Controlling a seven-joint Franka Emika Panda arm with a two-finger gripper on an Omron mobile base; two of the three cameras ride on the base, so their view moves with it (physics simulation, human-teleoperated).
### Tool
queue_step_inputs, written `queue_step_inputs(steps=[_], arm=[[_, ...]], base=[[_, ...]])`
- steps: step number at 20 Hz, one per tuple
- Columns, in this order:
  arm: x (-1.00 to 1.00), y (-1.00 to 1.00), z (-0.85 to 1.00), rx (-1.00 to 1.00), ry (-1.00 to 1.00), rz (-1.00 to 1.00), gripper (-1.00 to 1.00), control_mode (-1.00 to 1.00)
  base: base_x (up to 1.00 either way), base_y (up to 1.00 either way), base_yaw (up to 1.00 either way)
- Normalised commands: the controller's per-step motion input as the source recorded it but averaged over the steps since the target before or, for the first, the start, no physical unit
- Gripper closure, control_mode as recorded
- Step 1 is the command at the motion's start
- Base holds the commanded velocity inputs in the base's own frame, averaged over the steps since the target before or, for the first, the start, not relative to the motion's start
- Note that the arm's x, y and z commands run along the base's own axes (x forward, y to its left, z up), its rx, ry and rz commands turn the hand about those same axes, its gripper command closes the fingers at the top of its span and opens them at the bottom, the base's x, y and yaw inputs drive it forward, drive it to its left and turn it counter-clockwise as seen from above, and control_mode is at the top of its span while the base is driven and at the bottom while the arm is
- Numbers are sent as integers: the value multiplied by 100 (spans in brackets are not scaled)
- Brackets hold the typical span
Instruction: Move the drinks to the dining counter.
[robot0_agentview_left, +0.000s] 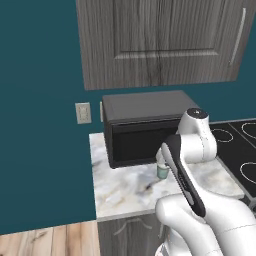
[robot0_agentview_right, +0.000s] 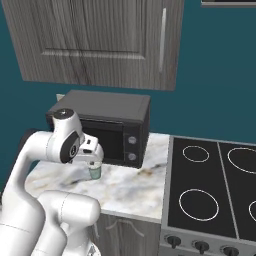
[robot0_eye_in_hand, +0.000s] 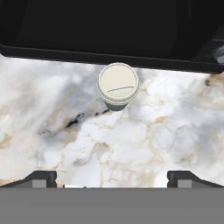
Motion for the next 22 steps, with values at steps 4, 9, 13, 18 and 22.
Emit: queue_step_inputs(steps=[4,9,13,18,22], arm=[[13,0,-23,0,0,3,-100,-100],[21,0,-27,2,0,4,-100,-100],[21,0,-18,0,-2,4,-100,-100],[32,0,-14,0,0,3,-100,-100],[32,0,-6,0,0,3,-100,-100]], base=[[0,0,0],[0,0,0],[0,0,0],[0,0,0],[0,0,0]])
